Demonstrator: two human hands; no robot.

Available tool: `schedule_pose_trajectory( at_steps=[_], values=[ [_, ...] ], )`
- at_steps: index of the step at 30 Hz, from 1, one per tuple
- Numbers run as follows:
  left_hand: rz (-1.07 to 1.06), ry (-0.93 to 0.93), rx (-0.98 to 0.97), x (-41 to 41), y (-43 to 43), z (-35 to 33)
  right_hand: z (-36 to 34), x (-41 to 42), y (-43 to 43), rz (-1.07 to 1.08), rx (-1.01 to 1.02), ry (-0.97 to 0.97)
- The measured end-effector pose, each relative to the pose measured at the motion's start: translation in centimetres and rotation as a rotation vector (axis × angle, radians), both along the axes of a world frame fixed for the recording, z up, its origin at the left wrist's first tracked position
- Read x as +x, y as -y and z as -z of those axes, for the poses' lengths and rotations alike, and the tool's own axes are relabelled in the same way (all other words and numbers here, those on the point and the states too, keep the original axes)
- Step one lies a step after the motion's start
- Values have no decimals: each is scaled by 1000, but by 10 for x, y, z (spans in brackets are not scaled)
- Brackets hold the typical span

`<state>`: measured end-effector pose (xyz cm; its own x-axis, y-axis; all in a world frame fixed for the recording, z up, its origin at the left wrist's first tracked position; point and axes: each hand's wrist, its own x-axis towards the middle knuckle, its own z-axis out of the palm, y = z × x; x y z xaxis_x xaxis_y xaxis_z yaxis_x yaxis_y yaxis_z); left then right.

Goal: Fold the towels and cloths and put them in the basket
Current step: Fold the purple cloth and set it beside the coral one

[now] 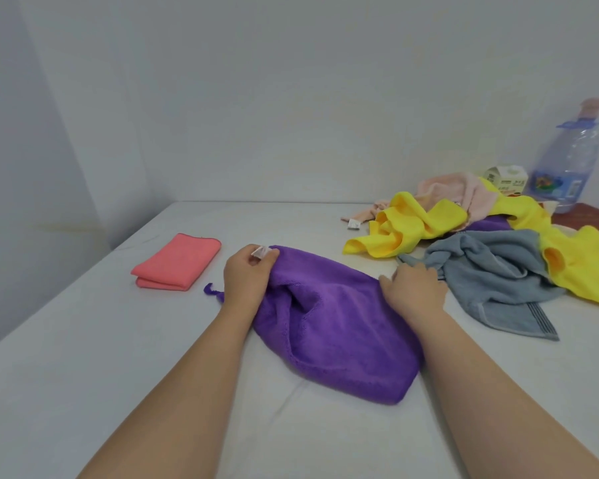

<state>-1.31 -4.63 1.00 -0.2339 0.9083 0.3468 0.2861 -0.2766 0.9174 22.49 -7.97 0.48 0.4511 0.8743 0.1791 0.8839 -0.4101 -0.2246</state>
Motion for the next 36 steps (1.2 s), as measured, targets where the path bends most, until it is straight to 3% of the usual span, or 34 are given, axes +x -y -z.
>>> schedule_pose_trajectory(
  at_steps=[4, 8, 11, 15, 17, 21, 23, 25, 26, 27, 30, 32, 34, 36],
  values=[
    [68, -115, -8, 6, 1, 0, -10, -9, 4, -129, -214, 87],
    [88, -149, 18, 10, 3, 0, -21, -6, 8, -152, -366, -17],
    [81, -51, 40, 14, 6, -5, -27, -15, 16, -203, -325, 82],
    [89, -18, 55, 19, 4, -24, -40, -22, 20, -204, -40, 230],
    [63, 7, 87, 16, 2, -41, -53, -17, 21, -203, 48, 190],
    [50, 14, 162, 1, 3, -83, -76, -2, 27, -315, -194, 14],
    [59, -27, 192, -5, 5, -100, -79, 3, 31, -324, -361, 18],
    [41, -69, 208, -9, 5, -113, -80, 5, 36, -291, -390, 75],
    [23, -101, 211, -11, 7, -118, -78, 6, 36, -274, -312, 46],
    [7, -135, 220, -12, 9, -122, -75, 6, 35, -259, -189, -89],
    [-32, -224, 246, -12, 19, -134, -77, -1, 28, -230, 297, -878],
    [-64, -237, 231, -8, 26, -142, -86, -12, 24, -198, 459, -1215],
    [-85, -180, 223, -3, 35, -152, -110, -27, 32, -216, 583, -1297],
    [-68, -74, 232, 4, 42, -165, -139, -40, 39, -237, 703, -1166]
  ],
)
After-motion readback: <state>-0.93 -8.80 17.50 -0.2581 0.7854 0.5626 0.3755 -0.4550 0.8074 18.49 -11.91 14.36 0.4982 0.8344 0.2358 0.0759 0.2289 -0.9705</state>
